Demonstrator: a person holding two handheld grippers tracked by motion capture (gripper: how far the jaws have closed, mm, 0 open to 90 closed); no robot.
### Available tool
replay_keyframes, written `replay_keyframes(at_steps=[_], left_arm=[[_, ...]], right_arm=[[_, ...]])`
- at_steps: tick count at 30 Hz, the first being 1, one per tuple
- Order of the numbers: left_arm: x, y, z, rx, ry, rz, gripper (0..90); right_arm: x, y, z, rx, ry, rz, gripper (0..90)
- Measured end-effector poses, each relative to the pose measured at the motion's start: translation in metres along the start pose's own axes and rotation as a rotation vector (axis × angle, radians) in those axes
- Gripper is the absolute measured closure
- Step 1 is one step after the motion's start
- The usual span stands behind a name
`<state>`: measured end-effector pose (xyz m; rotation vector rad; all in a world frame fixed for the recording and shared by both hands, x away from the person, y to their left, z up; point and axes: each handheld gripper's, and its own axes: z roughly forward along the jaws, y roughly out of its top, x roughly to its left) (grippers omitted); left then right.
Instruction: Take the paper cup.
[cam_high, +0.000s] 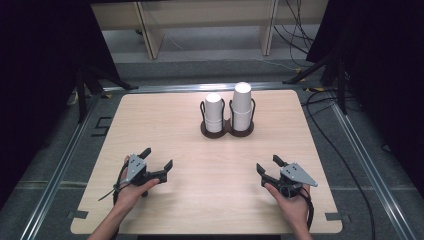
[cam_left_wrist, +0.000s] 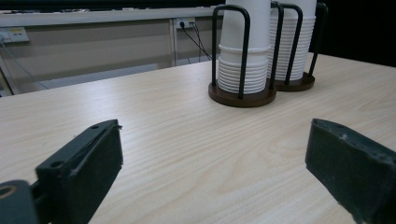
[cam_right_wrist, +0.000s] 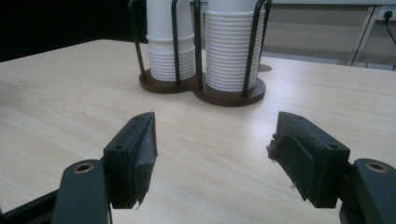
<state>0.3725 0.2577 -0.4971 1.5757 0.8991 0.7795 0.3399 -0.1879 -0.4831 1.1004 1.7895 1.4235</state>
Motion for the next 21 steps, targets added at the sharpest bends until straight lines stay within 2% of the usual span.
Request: replay_keyframes(at_steps=[1,2,3,4,5,6,7,8,9,12,13,14,17,18,19,20,21], left_arm=[[-0.001,0.002,0.005,0.014,0.002,0.014,6.4],[-0.001,0.002,0.005,0.014,0.002,0.014,6.7],[-0.001,0.005,0.014,0.012,-0.010,0.015,7.0],[-0.002,0.007,0.018,0.025,-0.015,0.014,7.0],[-0.003,0.010,0.027,0.023,-0.025,0.014,7.3],[-0.005,0.012,0.035,0.021,-0.037,0.025,9.4],[-0.006,0.016,0.043,0.030,-0.055,0.034,9.4],[-0.008,0.019,0.051,0.034,-0.075,0.042,10.6],[-0.010,0.024,0.063,0.030,-0.091,0.049,11.6],[-0.014,0.032,0.085,0.039,-0.127,0.065,12.5],[-0.016,0.034,0.093,0.054,-0.132,0.058,13.2],[-0.018,0.037,0.107,0.085,-0.144,0.075,13.8],[-0.021,0.038,0.122,0.098,-0.152,0.094,14.0],[-0.023,0.040,0.132,0.106,-0.152,0.101,14.2],[-0.023,0.040,0.132,0.106,-0.152,0.101,14.2],[-0.022,0.041,0.140,0.090,-0.158,0.125,14.2],[-0.023,0.042,0.143,0.096,-0.157,0.130,14.2]], right_arm=[[0.001,0.002,0.002,0.007,0.017,0.027,30.6],[0.001,0.002,0.002,0.007,0.017,0.027,30.6],[0.001,0.011,0.007,0.002,0.028,0.028,32.2],[0.001,0.011,0.007,0.002,0.028,0.028,32.2],[0.002,0.015,0.008,0.002,0.023,0.007,32.7],[0.007,0.025,0.015,-0.027,0.032,-0.010,32.7],[0.007,0.025,0.015,-0.027,0.032,-0.010,32.7],[0.010,0.031,0.019,-0.033,0.060,-0.009,32.7],[0.017,0.044,0.030,-0.046,0.071,-0.021,32.4],[0.021,0.054,0.039,-0.059,0.078,-0.030,32.3],[0.022,0.059,0.043,-0.068,0.072,-0.037,32.3],[0.026,0.069,0.053,-0.068,0.081,-0.045,32.2],[0.030,0.079,0.062,-0.069,0.090,-0.057,32.3],[0.033,0.090,0.074,-0.088,0.093,-0.069,32.8],[0.033,0.090,0.074,-0.088,0.093,-0.069,32.8],[0.036,0.100,0.085,-0.084,0.107,-0.071,33.2],[0.036,0.100,0.085,-0.084,0.107,-0.071,33.2]])
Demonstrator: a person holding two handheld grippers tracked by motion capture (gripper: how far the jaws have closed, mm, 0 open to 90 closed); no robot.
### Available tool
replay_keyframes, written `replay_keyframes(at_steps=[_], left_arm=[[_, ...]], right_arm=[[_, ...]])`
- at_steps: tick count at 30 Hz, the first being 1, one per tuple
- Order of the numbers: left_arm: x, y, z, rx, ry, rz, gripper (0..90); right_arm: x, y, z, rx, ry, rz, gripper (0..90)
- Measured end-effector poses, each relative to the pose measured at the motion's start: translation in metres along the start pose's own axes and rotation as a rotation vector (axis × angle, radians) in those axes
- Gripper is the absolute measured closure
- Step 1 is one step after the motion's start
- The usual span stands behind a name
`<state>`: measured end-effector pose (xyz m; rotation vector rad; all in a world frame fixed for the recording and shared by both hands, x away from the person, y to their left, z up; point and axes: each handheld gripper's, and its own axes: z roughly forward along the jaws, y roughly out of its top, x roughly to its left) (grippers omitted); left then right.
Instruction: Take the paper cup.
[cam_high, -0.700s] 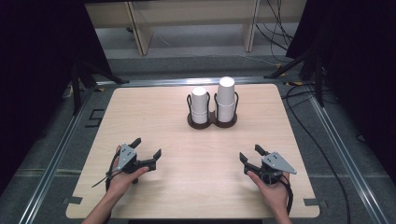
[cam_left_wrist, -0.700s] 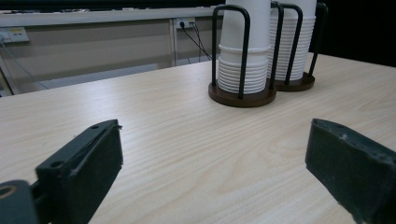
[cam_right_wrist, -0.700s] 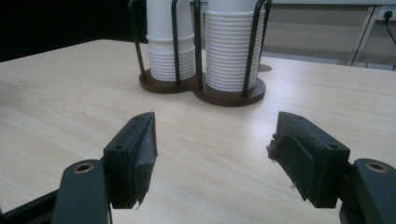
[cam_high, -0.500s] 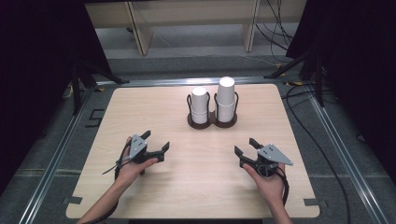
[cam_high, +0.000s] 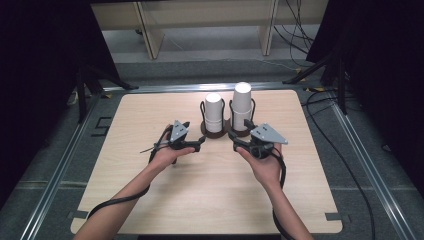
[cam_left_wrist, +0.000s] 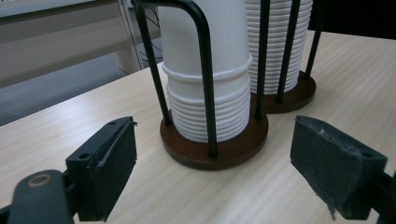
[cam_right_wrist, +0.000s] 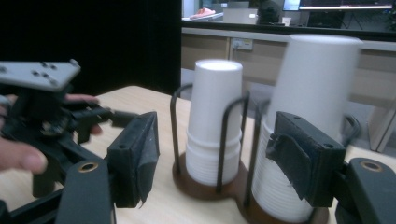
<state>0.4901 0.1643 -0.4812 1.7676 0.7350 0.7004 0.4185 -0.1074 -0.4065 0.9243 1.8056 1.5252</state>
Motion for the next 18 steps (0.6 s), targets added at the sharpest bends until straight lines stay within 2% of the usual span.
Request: replay_keyframes(at_steps=[2,3,4,6,8,9,10,13,16,18], left_arm=[[-0.001,0.002,0.011,0.013,-0.006,0.000,14.4],[-0.001,0.003,0.018,0.019,-0.008,0.007,14.6],[-0.001,0.004,0.022,0.020,-0.011,0.001,14.7],[-0.002,0.005,0.029,0.023,-0.016,-0.002,14.9],[-0.002,0.005,0.035,0.026,-0.015,-0.009,15.0],[-0.002,0.005,0.035,0.026,-0.015,-0.009,15.3],[-0.002,0.004,0.037,0.039,-0.019,-0.028,15.3],[-0.001,0.004,0.042,0.035,-0.028,-0.058,16.0],[-0.001,0.003,0.047,0.031,-0.032,-0.069,16.1],[0.000,0.003,0.047,0.039,-0.030,-0.068,16.2]], right_arm=[[0.000,0.007,0.013,0.008,0.010,0.003,33.8],[-0.002,0.015,0.030,0.017,0.010,0.017,34.1],[-0.004,0.018,0.036,0.005,-0.002,-0.011,34.2],[-0.004,0.024,0.052,0.022,0.003,0.016,34.4],[-0.004,0.027,0.068,0.037,0.003,0.019,34.4],[-0.004,0.027,0.068,0.037,0.003,0.019,34.4],[-0.006,0.028,0.076,0.033,-0.023,-0.018,34.3],[-0.006,0.029,0.097,0.074,-0.035,-0.029,33.9],[-0.008,0.028,0.115,0.100,-0.060,-0.019,33.3],[-0.007,0.027,0.119,0.117,-0.065,-0.008,33.1]])
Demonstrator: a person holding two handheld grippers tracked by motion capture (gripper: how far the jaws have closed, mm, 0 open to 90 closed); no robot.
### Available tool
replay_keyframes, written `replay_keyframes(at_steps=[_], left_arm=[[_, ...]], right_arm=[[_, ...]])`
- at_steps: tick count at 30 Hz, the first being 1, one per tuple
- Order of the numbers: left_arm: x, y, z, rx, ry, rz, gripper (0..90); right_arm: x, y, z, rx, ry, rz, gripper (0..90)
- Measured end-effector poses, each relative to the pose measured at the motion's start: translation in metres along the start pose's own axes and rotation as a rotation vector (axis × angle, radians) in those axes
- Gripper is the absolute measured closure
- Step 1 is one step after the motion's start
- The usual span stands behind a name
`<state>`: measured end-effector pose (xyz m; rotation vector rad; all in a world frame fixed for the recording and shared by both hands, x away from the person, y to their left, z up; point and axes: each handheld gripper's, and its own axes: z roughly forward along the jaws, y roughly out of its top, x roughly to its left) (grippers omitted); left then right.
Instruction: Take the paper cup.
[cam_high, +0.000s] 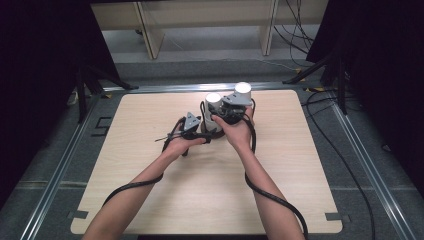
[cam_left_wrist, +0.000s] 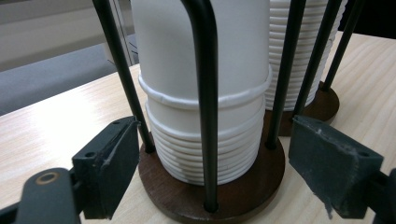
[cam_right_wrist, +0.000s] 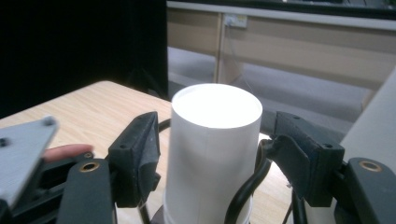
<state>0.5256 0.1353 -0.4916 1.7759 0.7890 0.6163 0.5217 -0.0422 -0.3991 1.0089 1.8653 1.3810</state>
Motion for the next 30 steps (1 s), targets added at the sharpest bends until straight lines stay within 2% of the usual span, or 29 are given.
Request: replay_keyframes(at_steps=[1,2,4,5,6,8,9,10,11,12,13,14,15,16,17,18,20,23,25,26,27,30], left_arm=[[0.000,0.000,0.001,0.002,0.002,-0.002,16.2],[0.000,0.000,0.002,0.006,0.001,-0.002,16.2],[0.000,0.001,0.005,0.003,0.005,0.006,15.5],[0.000,0.004,0.006,0.002,0.001,0.008,15.7],[0.000,0.004,0.006,0.002,0.001,0.008,15.7],[-0.001,0.006,0.007,0.012,-0.001,0.024,16.0],[-0.001,0.007,0.008,0.009,-0.003,0.020,16.3],[-0.002,0.007,0.009,0.004,-0.009,0.012,16.5],[-0.002,0.007,0.010,-0.001,-0.012,0.011,16.3],[-0.003,0.007,0.010,-0.003,-0.012,0.007,16.0],[-0.002,0.007,0.010,0.003,-0.003,0.004,15.9],[-0.002,0.007,0.010,0.003,-0.003,0.004,16.8],[-0.001,0.006,0.011,0.006,-0.006,0.000,18.3],[-0.001,0.006,0.011,0.006,-0.006,0.000,18.9],[-0.001,0.006,0.012,0.012,-0.003,0.003,18.9],[-0.001,0.006,0.012,0.011,0.001,-0.003,19.0],[-0.002,0.006,0.012,0.014,0.001,-0.011,19.2],[-0.002,0.007,0.013,0.014,0.002,-0.011,19.4],[-0.002,0.007,0.013,0.004,0.004,-0.019,19.3],[-0.002,0.008,0.013,0.013,0.004,-0.010,19.4],[-0.001,0.008,0.012,0.025,0.006,0.002,19.4],[-0.002,0.008,0.013,0.023,0.012,-0.005,19.8]], right_arm=[[-0.001,0.000,0.004,0.001,-0.011,-0.016,32.8],[0.002,-0.001,0.007,0.009,-0.014,0.015,32.6],[0.004,0.000,0.011,0.017,-0.020,-0.003,31.9],[0.005,-0.001,0.016,0.015,-0.033,-0.032,31.4],[0.005,-0.001,0.016,0.015,-0.033,-0.032,31.4],[0.007,-0.001,0.020,0.019,-0.036,-0.005,31.2],[0.008,-0.001,0.022,0.005,-0.056,-0.009,31.7],[0.009,0.000,0.023,0.025,-0.051,0.000,31.7],[0.010,0.001,0.024,0.017,-0.050,0.015,31.9],[0.009,0.002,0.025,0.005,-0.044,-0.001,32.4],[0.010,0.003,0.026,0.022,-0.057,-0.014,33.5],[0.009,0.003,0.027,0.011,-0.064,-0.009,33.8],[0.010,0.003,0.028,0.017,-0.047,0.015,33.9],[0.009,0.003,0.028,0.013,-0.048,-0.010,34.0],[0.009,0.003,0.028,0.013,-0.048,-0.010,34.0],[0.010,0.004,0.028,0.021,-0.059,0.010,34.2],[0.010,0.004,0.028,0.013,-0.043,0.025,34.5],[0.009,0.006,0.025,0.011,-0.049,0.031,35.0],[0.008,0.012,0.021,-0.027,-0.053,0.014,35.2],[0.009,0.014,0.021,-0.026,-0.041,0.035,35.3],[0.009,0.014,0.021,-0.026,-0.041,0.035,35.3],[0.010,0.019,0.017,-0.032,-0.041,0.038,35.5]])
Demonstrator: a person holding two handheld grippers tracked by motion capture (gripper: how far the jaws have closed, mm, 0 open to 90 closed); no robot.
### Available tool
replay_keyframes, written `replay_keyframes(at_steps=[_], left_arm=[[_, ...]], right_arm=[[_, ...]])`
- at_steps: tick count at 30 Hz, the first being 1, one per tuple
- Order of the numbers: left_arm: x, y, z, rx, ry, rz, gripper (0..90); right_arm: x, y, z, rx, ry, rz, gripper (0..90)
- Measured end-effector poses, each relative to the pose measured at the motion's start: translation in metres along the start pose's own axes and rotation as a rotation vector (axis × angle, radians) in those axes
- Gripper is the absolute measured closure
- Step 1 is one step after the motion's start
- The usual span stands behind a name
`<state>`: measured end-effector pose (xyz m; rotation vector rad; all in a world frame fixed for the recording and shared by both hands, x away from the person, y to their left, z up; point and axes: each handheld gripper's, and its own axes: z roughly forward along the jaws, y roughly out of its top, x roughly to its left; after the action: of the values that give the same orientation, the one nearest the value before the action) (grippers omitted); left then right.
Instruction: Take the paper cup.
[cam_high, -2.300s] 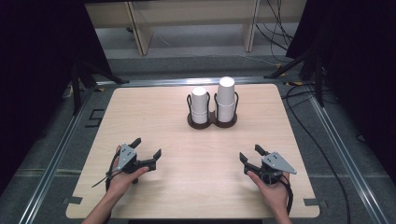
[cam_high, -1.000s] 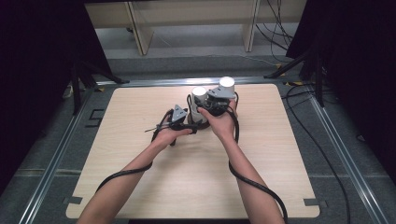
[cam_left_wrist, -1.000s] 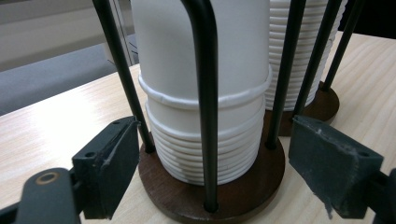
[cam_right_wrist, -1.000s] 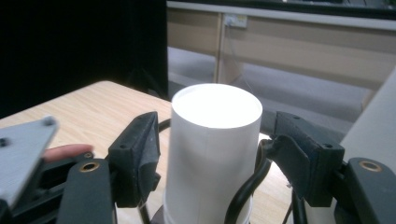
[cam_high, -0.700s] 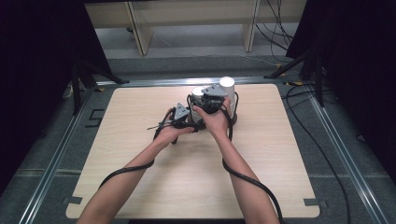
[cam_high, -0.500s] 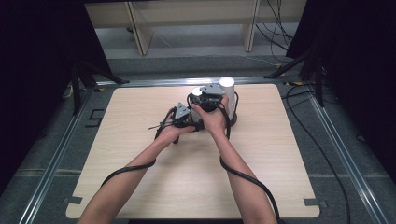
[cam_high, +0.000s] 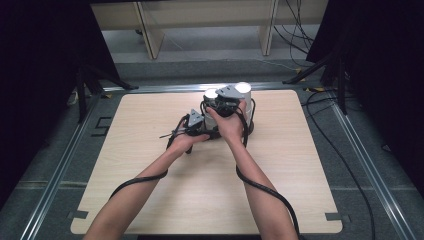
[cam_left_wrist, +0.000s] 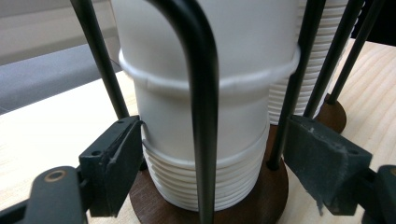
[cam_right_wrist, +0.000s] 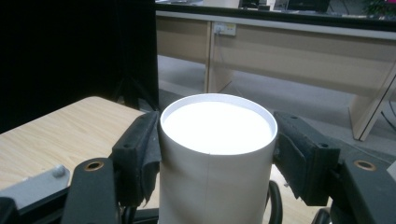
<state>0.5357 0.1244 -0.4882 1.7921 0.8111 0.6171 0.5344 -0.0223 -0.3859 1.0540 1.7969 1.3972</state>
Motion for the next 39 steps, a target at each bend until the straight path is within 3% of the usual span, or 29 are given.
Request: replay_keyframes(at_steps=[4,5,6,11,20,22,25,26,27,32,35,36,37,39], left_arm=[[0.000,0.000,0.000,0.004,0.004,0.012,19.8],[-0.001,-0.001,0.002,-0.016,0.002,-0.004,19.7],[-0.001,-0.001,0.002,-0.018,0.002,-0.005,19.6],[-0.001,-0.002,0.002,-0.014,0.002,-0.003,19.4],[-0.003,-0.003,0.002,-0.013,0.009,0.006,17.9],[-0.001,-0.003,0.001,0.003,0.013,0.035,17.1],[-0.002,-0.002,-0.002,0.002,0.020,0.037,14.8],[-0.002,-0.001,-0.005,-0.007,0.022,0.033,14.6],[-0.002,-0.001,-0.005,-0.007,0.022,0.033,14.5],[-0.005,0.002,-0.020,-0.012,0.036,0.063,14.1],[-0.007,0.003,-0.031,-0.040,0.033,0.056,13.8],[-0.008,0.002,-0.036,-0.036,0.034,0.053,13.6],[-0.009,0.002,-0.043,-0.031,0.032,0.070,13.2],[-0.010,0.000,-0.051,-0.031,0.030,0.079,13.1]], right_arm=[[0.002,0.008,-0.005,-0.031,0.010,0.002,35.7],[0.000,0.011,-0.007,-0.040,0.008,-0.021,35.7],[0.001,0.013,-0.009,-0.045,0.013,-0.003,35.7],[0.001,0.023,-0.015,-0.069,0.013,-0.041,35.9],[-0.001,0.031,-0.022,-0.093,0.020,-0.003,36.0],[-0.001,0.034,-0.025,-0.110,0.020,-0.007,36.0],[-0.001,0.039,-0.033,-0.133,0.027,-0.013,36.0],[-0.001,0.040,-0.035,-0.138,0.035,-0.013,36.0],[-0.003,0.042,-0.038,-0.151,0.033,-0.043,36.0],[-0.002,0.045,-0.051,-0.172,0.041,-0.040,36.1],[-0.001,0.044,-0.061,-0.174,0.058,-0.032,36.1],[-0.002,0.044,-0.065,-0.180,0.052,-0.049,36.0],[-0.001,0.043,-0.069,-0.176,0.057,-0.029,36.1],[-0.003,0.041,-0.077,-0.186,0.055,-0.054,36.0]])
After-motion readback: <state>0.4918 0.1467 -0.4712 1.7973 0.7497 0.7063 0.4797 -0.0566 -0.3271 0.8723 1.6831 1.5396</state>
